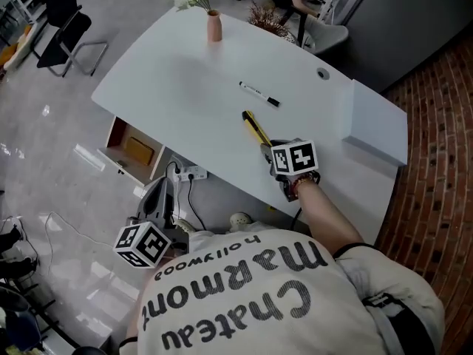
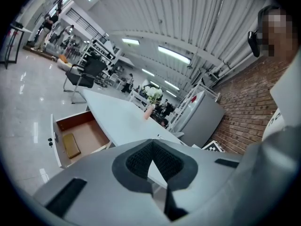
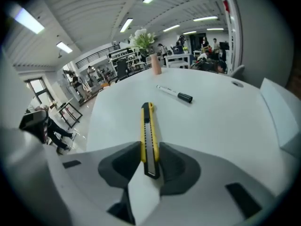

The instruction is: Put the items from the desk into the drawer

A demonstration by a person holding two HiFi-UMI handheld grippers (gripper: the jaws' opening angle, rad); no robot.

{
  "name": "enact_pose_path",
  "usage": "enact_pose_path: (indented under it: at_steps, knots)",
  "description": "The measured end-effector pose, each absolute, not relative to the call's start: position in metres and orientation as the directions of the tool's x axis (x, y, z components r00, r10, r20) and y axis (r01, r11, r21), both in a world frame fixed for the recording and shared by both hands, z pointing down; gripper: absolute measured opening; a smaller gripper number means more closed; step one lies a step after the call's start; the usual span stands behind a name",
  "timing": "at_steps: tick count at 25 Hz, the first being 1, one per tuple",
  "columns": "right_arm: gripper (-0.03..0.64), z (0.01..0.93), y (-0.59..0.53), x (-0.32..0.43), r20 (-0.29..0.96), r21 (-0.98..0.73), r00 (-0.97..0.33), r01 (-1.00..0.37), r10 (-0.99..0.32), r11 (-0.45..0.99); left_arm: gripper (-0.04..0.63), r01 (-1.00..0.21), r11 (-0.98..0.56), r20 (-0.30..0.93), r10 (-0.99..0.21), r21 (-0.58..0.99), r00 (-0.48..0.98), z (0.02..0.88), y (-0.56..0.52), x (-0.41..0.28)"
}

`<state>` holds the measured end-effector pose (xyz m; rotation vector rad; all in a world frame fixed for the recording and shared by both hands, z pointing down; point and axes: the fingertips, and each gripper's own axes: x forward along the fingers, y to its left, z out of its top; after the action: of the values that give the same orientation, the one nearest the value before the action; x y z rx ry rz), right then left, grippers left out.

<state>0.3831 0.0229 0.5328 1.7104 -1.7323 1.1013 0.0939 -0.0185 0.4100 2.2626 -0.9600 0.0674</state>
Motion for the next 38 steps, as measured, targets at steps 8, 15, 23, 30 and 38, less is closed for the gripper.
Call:
enact_pose_path:
  at_steps: [8,15,23,30,38]
  knots:
    - [0.124,0.522,0.001,0.327,0.746,-0.4,-0.148,-0.879,-0.65,-0.258,0.002,-0.603,-0.559,0.256,-0.576,0.569,0.776,0.394,-0.064,0.054]
    - [0.124,0.512,-0.044,0.27,0.697,-0.527,-0.206,-0.797,-0.687,-0.295,0.002,-0.599,-0.564,0.233,-0.587,0.569,0.775,0.387,-0.106,0.005]
    - [0.123,0.501,-0.108,0.188,0.646,-0.576,-0.291,-0.793,-0.705,-0.201,0.002,-0.636,-0.516,0.243,-0.634,0.574,0.734,0.393,-0.143,-0.066]
    - [0.123,0.499,-0.15,0.114,0.611,-0.606,-0.382,-0.789,-0.694,-0.099,0.002,-0.676,-0.452,0.257,-0.686,0.582,0.681,0.403,-0.16,-0.132]
    - [0.123,0.508,-0.187,0.031,0.618,-0.573,-0.459,-0.819,-0.639,0.034,0.002,-0.735,-0.353,0.273,-0.765,0.58,0.583,0.417,-0.166,-0.209]
